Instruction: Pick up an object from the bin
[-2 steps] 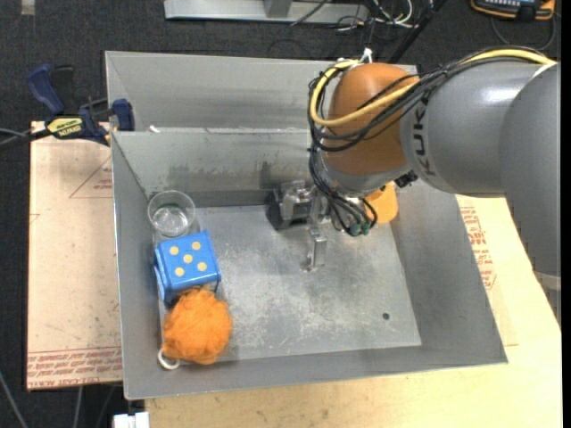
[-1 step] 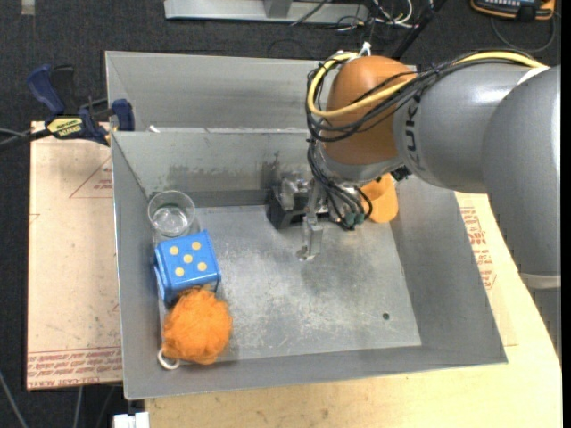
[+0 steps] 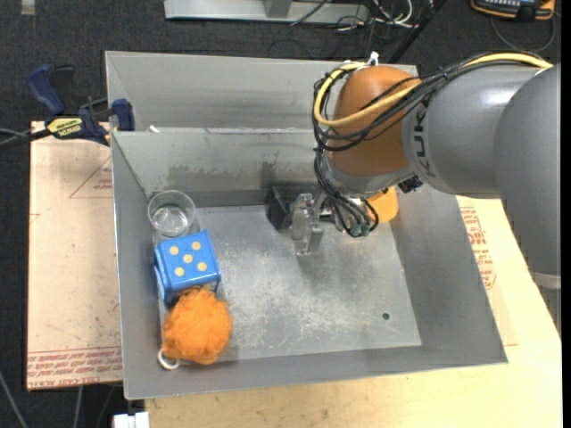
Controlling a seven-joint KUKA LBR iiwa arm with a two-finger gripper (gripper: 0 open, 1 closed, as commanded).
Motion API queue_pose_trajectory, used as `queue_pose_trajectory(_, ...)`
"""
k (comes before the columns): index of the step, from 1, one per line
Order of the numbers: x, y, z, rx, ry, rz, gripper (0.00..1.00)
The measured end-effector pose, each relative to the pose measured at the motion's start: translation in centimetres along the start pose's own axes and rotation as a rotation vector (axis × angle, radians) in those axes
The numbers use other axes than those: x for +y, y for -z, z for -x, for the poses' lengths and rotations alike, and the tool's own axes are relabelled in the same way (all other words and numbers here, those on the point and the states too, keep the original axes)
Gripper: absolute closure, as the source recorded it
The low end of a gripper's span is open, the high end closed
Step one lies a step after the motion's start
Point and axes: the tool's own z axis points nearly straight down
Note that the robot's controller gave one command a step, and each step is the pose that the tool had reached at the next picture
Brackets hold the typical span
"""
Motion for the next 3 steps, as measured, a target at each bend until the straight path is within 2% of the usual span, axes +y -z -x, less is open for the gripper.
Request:
queue_pose_trajectory(1,0.0,0.0,0.0,0.000,-0.001,0.000,0.00)
queue_pose_trajectory(2,0.0,0.0,-0.1,0.006,-0.001,0.000,0.00)
queue_pose_trajectory(3,2.4,3.2,-4.9,0.009,0.035,-0.001,0.00)
